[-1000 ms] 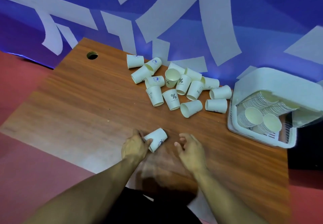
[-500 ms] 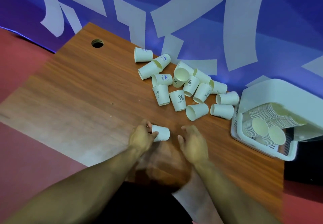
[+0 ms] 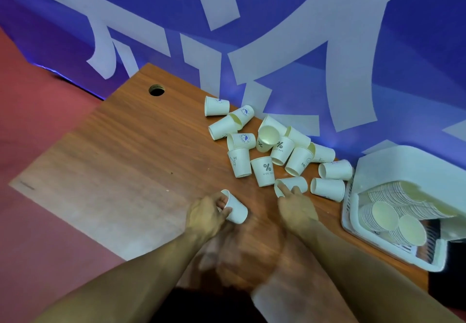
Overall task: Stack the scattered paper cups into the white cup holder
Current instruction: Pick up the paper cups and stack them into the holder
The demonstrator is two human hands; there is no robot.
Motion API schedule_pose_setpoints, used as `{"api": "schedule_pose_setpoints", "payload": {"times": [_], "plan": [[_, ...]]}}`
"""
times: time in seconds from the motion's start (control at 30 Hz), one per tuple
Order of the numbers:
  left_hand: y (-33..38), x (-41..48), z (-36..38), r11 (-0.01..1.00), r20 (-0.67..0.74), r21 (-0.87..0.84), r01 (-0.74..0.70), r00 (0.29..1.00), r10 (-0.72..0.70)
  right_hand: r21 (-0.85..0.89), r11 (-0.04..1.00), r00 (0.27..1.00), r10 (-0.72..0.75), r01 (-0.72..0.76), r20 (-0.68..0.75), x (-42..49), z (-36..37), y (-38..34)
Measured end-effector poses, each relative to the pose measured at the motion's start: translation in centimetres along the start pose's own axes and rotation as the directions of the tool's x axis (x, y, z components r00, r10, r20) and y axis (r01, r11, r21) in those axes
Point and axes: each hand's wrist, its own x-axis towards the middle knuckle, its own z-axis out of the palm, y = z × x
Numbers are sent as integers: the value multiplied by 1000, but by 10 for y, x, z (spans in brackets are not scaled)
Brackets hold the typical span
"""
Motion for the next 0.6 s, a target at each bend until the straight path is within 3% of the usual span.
{"api": "schedule_pose_setpoints", "payload": {"times": [0.3,0.47,0.6], "plan": [[-4,7,-7,999,-24,36,-15,1000,16,-323,937,991,-126,133,41,15,6,7],[-2,9,-7,999,-14,37,-17,1000,17,-296,940,985,-160,171,62,14,7,8],[5,11,-6,998,1,49,-40,999,40,-218,966,989,-147,140,-17,6,-2,8]]}}
